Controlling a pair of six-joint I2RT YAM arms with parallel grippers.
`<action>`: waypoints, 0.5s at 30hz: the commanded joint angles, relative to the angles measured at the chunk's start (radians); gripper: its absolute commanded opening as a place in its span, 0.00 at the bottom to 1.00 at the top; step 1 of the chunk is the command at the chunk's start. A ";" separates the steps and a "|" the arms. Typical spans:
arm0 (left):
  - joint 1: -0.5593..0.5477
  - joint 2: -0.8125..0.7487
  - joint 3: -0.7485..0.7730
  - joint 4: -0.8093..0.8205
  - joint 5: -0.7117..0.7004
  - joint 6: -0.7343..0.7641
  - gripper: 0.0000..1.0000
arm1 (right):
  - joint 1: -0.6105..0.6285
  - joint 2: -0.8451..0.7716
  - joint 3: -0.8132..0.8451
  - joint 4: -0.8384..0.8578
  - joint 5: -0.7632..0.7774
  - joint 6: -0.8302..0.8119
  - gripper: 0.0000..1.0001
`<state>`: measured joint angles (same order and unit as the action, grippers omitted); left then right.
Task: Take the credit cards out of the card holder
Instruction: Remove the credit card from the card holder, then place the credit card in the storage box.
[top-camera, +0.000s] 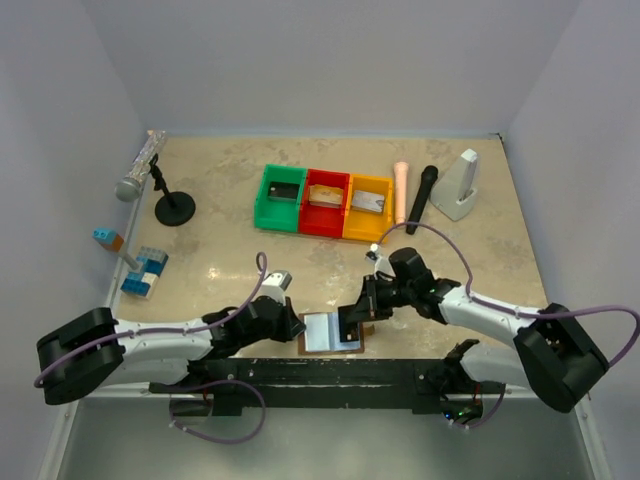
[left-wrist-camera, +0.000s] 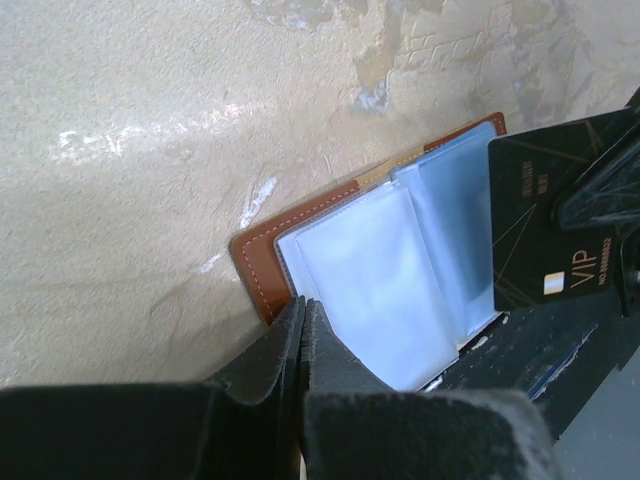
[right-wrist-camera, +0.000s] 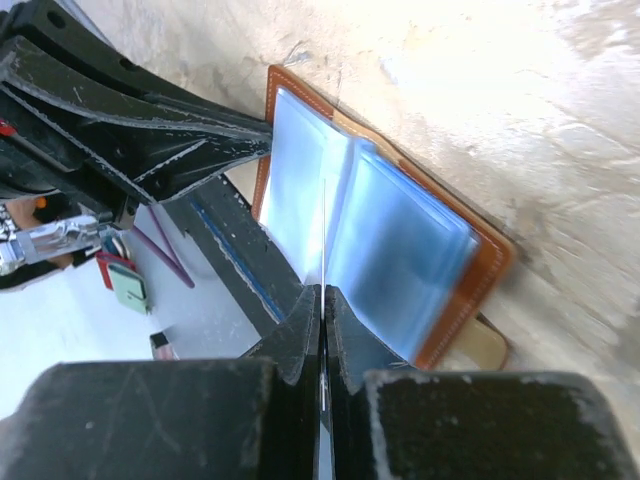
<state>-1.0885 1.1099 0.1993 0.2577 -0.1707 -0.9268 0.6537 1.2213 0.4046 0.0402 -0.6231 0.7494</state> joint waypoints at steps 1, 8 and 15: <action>0.001 -0.051 0.002 -0.087 -0.026 0.048 0.00 | -0.029 -0.077 0.059 -0.141 0.040 -0.073 0.00; 0.001 -0.156 0.132 -0.198 -0.041 0.132 0.19 | -0.037 -0.215 0.161 -0.302 0.105 -0.107 0.00; 0.012 -0.327 0.279 -0.330 -0.095 0.155 0.64 | -0.037 -0.336 0.261 -0.353 0.169 -0.059 0.00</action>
<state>-1.0863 0.8780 0.3973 -0.0162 -0.2115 -0.8024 0.6209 0.9363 0.5953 -0.2817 -0.5137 0.6720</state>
